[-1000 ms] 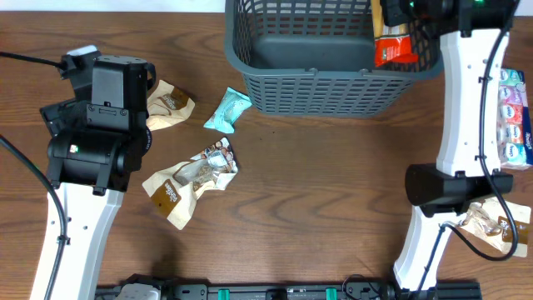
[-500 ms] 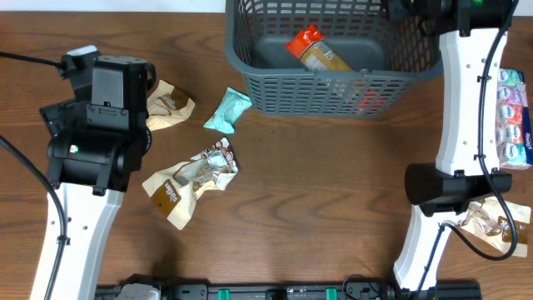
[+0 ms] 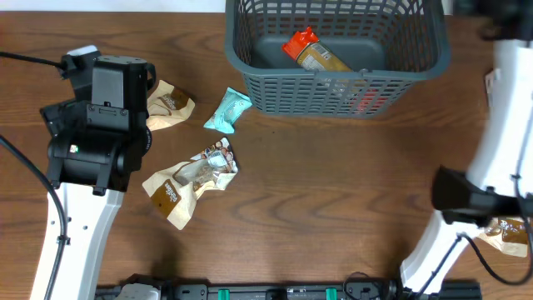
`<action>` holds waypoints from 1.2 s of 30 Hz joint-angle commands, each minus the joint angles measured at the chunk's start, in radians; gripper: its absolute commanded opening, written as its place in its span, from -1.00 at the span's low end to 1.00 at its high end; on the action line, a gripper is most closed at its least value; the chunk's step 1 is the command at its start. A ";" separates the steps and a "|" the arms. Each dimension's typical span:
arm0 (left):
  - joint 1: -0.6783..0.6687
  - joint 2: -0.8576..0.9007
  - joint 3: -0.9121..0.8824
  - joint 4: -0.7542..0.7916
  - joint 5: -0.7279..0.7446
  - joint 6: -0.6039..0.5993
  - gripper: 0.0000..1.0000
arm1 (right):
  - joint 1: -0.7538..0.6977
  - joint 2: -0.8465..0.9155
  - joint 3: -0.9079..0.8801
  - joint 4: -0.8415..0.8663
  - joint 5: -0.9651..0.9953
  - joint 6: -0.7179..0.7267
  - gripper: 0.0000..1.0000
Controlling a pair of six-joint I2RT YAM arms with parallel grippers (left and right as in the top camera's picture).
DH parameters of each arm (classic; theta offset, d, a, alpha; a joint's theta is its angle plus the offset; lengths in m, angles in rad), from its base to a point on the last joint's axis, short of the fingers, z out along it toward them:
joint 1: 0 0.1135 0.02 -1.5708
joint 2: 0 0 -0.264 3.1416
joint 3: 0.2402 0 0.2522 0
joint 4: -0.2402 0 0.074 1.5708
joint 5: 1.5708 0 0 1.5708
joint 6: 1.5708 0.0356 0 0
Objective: Pack container
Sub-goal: 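Lift the snack box and drop it into the grey basket, then reach the right gripper to the Kleenex tissue box and grasp it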
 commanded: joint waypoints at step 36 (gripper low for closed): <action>0.004 -0.005 -0.002 -0.002 0.008 0.005 0.97 | -0.403 0.389 -0.065 -0.214 -0.124 -0.256 0.56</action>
